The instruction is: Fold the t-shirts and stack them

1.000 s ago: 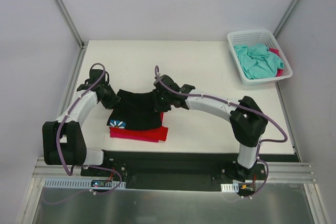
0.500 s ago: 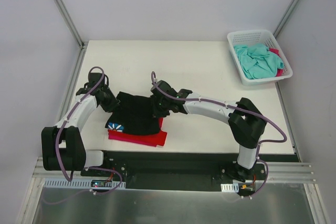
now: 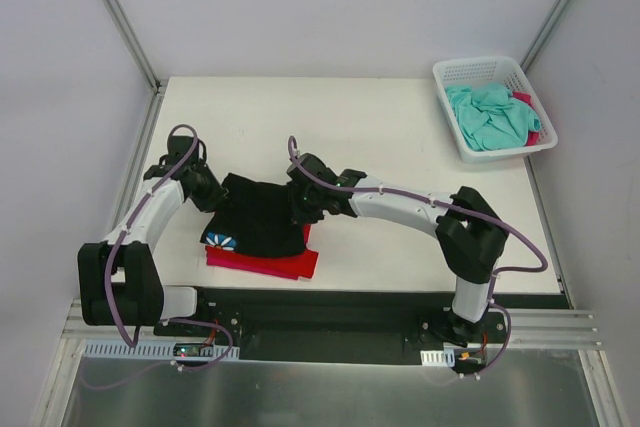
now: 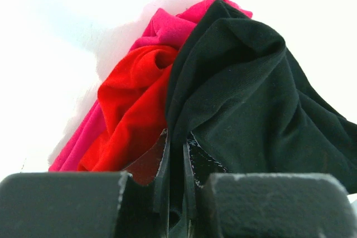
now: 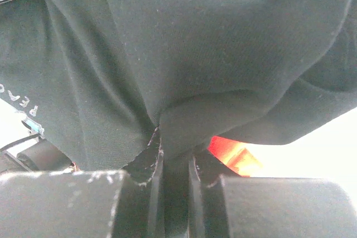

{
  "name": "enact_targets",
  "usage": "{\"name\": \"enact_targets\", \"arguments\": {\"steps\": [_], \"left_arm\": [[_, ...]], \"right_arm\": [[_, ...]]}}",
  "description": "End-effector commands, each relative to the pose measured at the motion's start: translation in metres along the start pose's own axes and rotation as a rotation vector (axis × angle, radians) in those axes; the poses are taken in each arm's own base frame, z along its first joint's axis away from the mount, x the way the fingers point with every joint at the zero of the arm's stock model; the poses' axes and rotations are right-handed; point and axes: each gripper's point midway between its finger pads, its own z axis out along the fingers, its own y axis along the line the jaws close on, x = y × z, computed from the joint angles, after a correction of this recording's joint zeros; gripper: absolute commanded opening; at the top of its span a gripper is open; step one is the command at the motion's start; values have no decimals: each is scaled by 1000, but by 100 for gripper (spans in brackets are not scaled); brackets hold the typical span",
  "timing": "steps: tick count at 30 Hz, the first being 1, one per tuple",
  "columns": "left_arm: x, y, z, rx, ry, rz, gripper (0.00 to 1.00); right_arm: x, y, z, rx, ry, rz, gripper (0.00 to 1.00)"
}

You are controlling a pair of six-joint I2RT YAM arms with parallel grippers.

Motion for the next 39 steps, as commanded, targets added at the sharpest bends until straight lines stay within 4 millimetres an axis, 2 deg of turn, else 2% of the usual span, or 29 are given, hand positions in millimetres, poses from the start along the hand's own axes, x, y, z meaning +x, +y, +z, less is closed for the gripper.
{"name": "enact_targets", "arguments": {"steps": [1,9,18,19,21,22,23,26,27,28,29,30,31,33,39], "left_arm": [[-27,-18,-24,44,-100,9,0],[-27,-20,-32,53,-106,14,0],[-10,-5,-20,13,-66,-10,0],[-9,-3,-17,7,-60,-14,1],[-4,2,-12,-8,-44,-20,9],[-2,4,-10,-15,-37,-24,23],[1,7,-6,-21,-26,-29,32],[5,12,-3,-38,-21,-35,63],[4,13,-3,-43,-27,-34,67],[4,13,-4,-42,-30,-30,76],[1,10,-5,-37,-39,-26,91],[0,10,-7,-35,-41,-23,99],[-2,7,-10,-29,-48,-19,99],[-7,3,-17,-17,-68,-14,99],[-21,-6,-49,-26,-139,22,99]], "right_arm": [[0,22,-34,-40,-1,-34,0],[2,24,-41,-33,-8,-44,1],[21,17,-31,-7,29,-53,0],[23,15,-29,-2,35,-53,1],[28,12,-24,9,50,-54,1],[28,11,-24,16,54,-53,5],[30,8,-22,27,60,-50,20],[31,-1,-22,72,55,-40,48],[28,-1,-24,80,39,-42,56],[28,-9,-26,118,30,-43,65],[23,-8,-30,126,14,-44,70],[19,-11,-33,145,-4,-47,72],[19,-15,-37,172,0,-52,74],[10,-13,-45,193,-25,-64,85],[0,-25,-72,284,-59,-90,96]]}}
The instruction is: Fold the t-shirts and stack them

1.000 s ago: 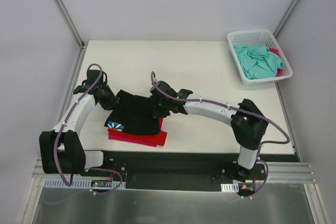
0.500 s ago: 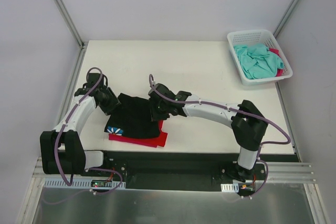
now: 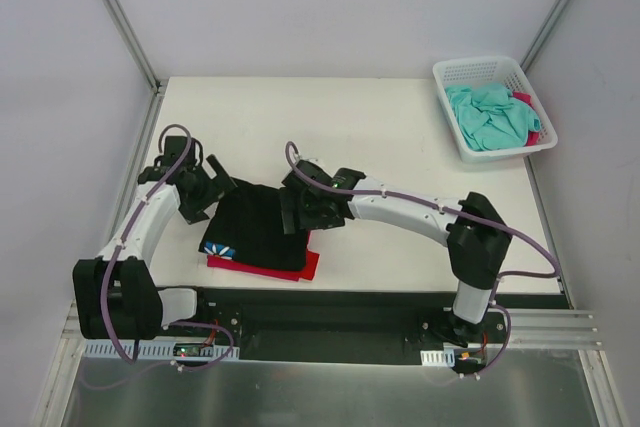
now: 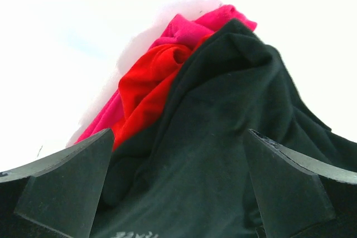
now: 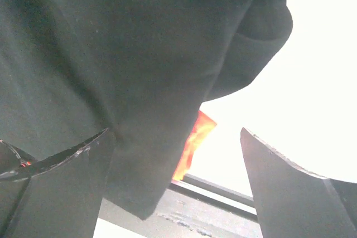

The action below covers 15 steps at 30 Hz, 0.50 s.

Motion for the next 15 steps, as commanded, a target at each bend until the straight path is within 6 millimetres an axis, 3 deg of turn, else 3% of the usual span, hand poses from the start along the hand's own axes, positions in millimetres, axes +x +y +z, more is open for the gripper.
{"name": "enact_targets", "arguments": {"steps": [1,4,7,9,10,11,12,13,15], "left_arm": [[-26,-13,-40,14,-128,50,99],[-33,-22,-65,15,-179,84,99],[-40,-33,-89,31,-230,105,99],[-33,-48,-99,116,-207,94,99],[-30,-52,-100,141,-196,86,99],[-24,-55,-100,163,-175,80,99],[-20,-63,-103,217,-167,72,99],[-16,-66,-103,239,-156,71,99],[-6,-67,-101,268,-141,55,99]], "right_arm": [[-17,-11,-46,56,-79,-19,97],[-25,-6,-62,24,-113,-20,96],[-34,3,-77,-14,-148,-19,90],[-36,8,-83,-46,-159,-18,72],[-41,14,-84,-75,-179,-15,57],[-39,14,-81,-81,-178,-13,26],[-40,18,-82,-98,-185,-8,12],[-43,21,-80,-115,-197,-7,1],[-41,26,-74,-135,-189,-19,1]]}}
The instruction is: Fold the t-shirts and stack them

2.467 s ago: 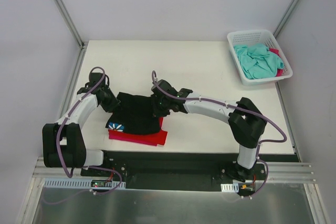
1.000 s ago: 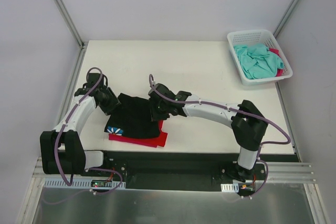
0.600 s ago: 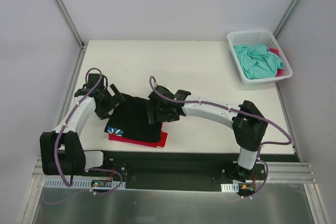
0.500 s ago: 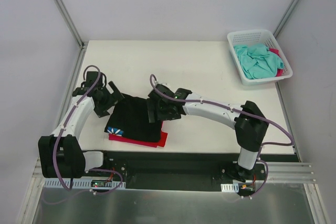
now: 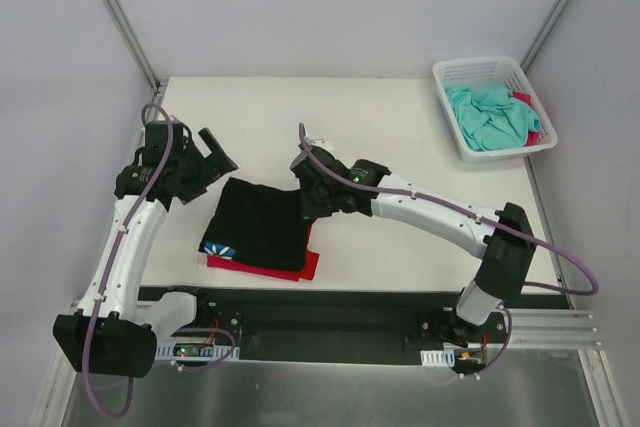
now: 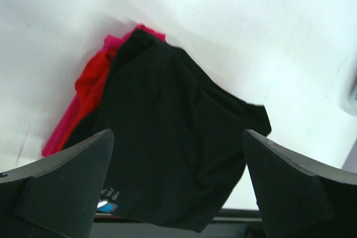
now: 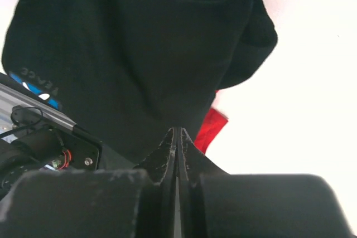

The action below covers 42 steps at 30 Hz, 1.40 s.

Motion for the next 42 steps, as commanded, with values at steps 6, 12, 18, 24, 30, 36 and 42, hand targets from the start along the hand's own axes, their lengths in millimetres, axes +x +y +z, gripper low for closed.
{"name": "enact_targets", "arguments": {"steps": [6,12,18,24,30,36,42], "left_arm": [[60,-5,1,125,159,-80,99],[83,13,15,92,183,-90,99],[85,16,19,88,184,-88,99],[93,25,17,86,177,-84,99],[102,30,8,97,171,-85,99],[107,38,5,84,168,-92,99],[102,35,3,81,162,-87,99]], "right_arm": [[-18,28,19,-144,-54,-26,1],[-33,27,52,-191,-53,-17,1],[-49,7,85,-197,-50,-8,1],[-66,-42,113,-164,-38,35,1],[-60,-75,128,-129,8,75,1],[-57,-80,129,-119,13,63,1],[-92,-78,87,-81,-54,9,1]]}}
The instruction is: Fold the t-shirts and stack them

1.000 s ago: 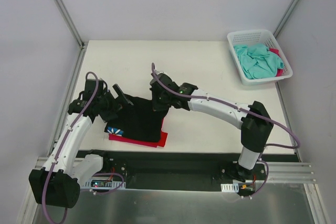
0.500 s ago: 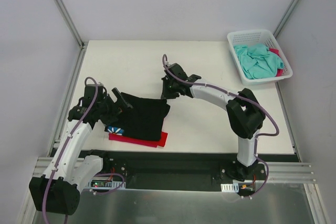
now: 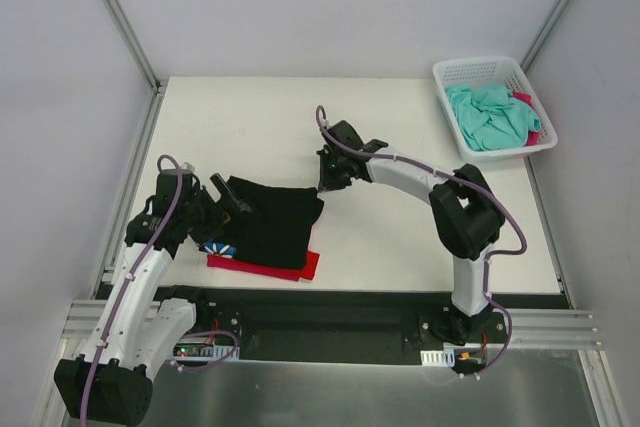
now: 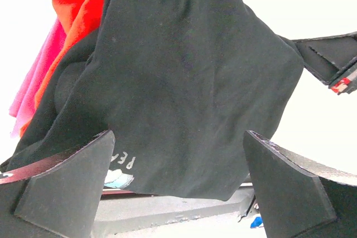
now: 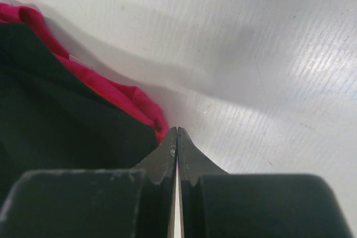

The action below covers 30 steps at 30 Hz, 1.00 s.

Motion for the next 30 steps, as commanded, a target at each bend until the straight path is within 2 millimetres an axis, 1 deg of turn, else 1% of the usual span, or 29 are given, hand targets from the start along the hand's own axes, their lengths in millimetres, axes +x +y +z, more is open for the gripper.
{"name": "enact_targets", "arguments": {"steps": [1,2,3,4,6,7,8,9,10,11,12,13,14,15,16,17,18,19,21,23,24,28,30], "left_arm": [[1,-3,-6,-9,10,-14,99],[0,-5,-7,-2,7,-17,99],[0,-9,-9,9,14,-17,99],[-3,-15,-14,25,5,-13,98],[-6,-19,-18,25,-1,0,97],[-7,-20,-22,7,-17,15,97],[-6,-18,-20,-12,-10,32,97],[-5,-16,-19,-30,-8,45,96],[0,-9,-16,-77,-2,75,95],[3,-4,-11,-112,14,89,95],[6,1,-7,-142,22,102,94],[10,10,-1,-189,27,109,92],[20,14,4,-210,58,136,92],[24,20,8,-240,62,148,91],[31,30,13,-280,76,151,91],[35,37,19,-326,81,178,91],[38,42,22,-350,85,186,90],[41,48,25,-381,87,186,90],[44,54,35,-433,87,216,90],[51,63,45,-483,118,227,91],[54,61,51,-480,123,240,91],[71,78,70,-556,180,243,92],[74,79,75,-562,190,246,92]], "right_arm": [[-45,20,-55,-7,-114,-73,1],[-52,20,-63,4,-138,-78,1],[-56,22,-79,6,-155,-82,1],[-58,21,-87,11,-166,-90,1],[-62,18,-102,26,-189,-91,1],[-64,19,-115,19,-206,-89,1],[-64,19,-122,11,-212,-87,1],[-59,16,-124,15,-201,-80,1],[-60,17,-135,4,-221,-76,1],[-58,18,-138,-2,-223,-74,1],[-51,14,-138,3,-211,-71,1],[-49,13,-141,1,-213,-68,1],[-46,13,-146,-7,-220,-61,1],[-44,12,-149,-9,-221,-58,1],[-34,7,-145,-4,-203,-53,1],[-33,10,-152,-26,-220,-50,1],[-30,9,-153,-28,-221,-43,1],[-21,4,-148,-22,-202,-40,1],[-18,6,-153,-43,-215,-32,1],[-11,5,-150,-51,-200,-25,1],[-10,4,-152,-53,-199,-25,1],[-4,0,-150,-42,-187,-27,1],[-3,0,-150,-46,-185,-29,1]]}}
